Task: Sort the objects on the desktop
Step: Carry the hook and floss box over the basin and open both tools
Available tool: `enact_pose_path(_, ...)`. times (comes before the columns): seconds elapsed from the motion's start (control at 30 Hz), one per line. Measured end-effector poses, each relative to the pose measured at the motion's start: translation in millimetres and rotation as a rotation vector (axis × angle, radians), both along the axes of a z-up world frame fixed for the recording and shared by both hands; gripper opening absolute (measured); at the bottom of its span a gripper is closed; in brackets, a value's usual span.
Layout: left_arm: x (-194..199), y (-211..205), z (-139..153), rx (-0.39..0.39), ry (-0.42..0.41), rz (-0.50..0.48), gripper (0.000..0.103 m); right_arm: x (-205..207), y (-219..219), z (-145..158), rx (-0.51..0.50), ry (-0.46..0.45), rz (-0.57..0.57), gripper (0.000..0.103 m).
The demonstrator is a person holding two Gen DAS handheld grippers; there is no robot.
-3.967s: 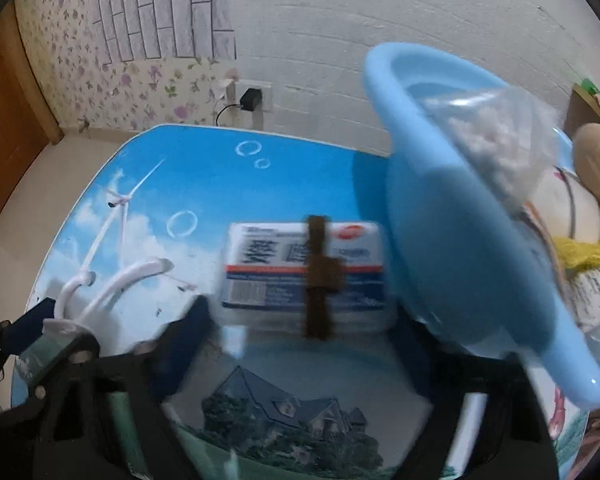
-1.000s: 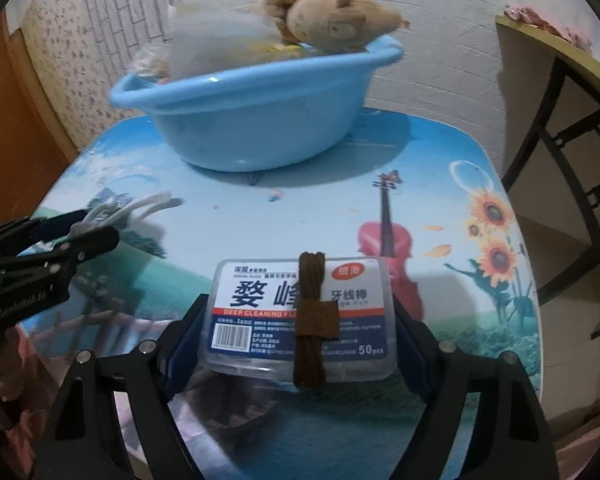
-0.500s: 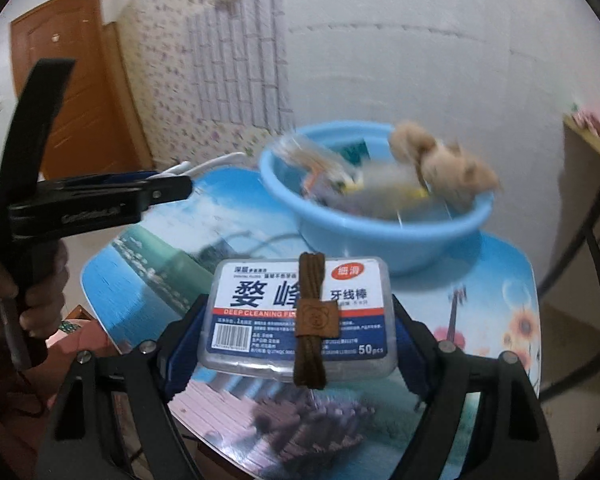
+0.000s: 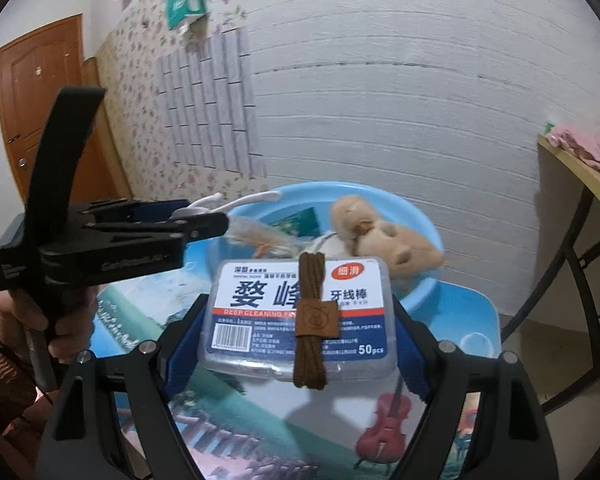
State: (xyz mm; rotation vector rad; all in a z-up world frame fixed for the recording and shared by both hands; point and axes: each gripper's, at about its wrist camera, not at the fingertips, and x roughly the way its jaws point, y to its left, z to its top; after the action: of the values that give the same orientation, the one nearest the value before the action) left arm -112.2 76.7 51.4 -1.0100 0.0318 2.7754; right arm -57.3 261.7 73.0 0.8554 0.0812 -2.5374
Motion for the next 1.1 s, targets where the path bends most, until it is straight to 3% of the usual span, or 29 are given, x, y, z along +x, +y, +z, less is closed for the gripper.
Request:
enact_pose_path(0.2, -25.9, 17.1, -5.0, 0.006, -0.026, -0.066, 0.056, -13.9, 6.0, -3.5, -0.004, -0.010, -0.039, 0.083)
enact_pose_path(0.27, -26.5, 17.5, -6.4, -0.006, -0.025, -0.073, 0.068, -16.6, 6.7, -4.0, -0.005, -0.014, -0.044, 0.083)
enact_pose_path(0.37, -21.1, 10.1, -8.9, -0.014, -0.009, -0.059, 0.077, -20.1, 3.0, -4.6, -0.003, -0.013, -0.042, 0.083)
enact_pose_path(0.5, -15.8, -6.9, -13.4, -0.001, -0.020, -0.036, 0.078, -28.2, -9.6, -4.8, -0.008, -0.017, -0.022, 0.083)
enact_pose_path(0.7, -11.2, -43.3, -20.9, 0.026, -0.043, 0.066, 0.091, -44.5, -35.8, -3.5, -0.002, -0.017, 0.017, 0.083)
enact_pose_path(0.83, -6.8, -58.6, -20.9, -0.012, 0.010, 0.127, 0.095, -59.3, -46.8, -1.0, -0.004, -0.020, 0.004, 0.083)
enact_pose_path(0.93, 0.1, -64.0, -18.0, -0.054, 0.094, 0.172, 0.100, -68.6, -55.5, 1.9, 0.014, -0.013, -0.011, 0.083)
enact_pose_path(1.03, 4.8, -62.4, -12.9, -0.100, 0.169, 0.160, 0.103, -76.0, -63.0, 4.1, 0.048, -0.016, -0.025, 0.083)
enact_pose_path(1.1, 3.5, -63.4, -10.7, -0.109, 0.171, 0.147, 0.103, -79.4, -67.2, 4.8, 0.069, -0.021, -0.026, 0.084)
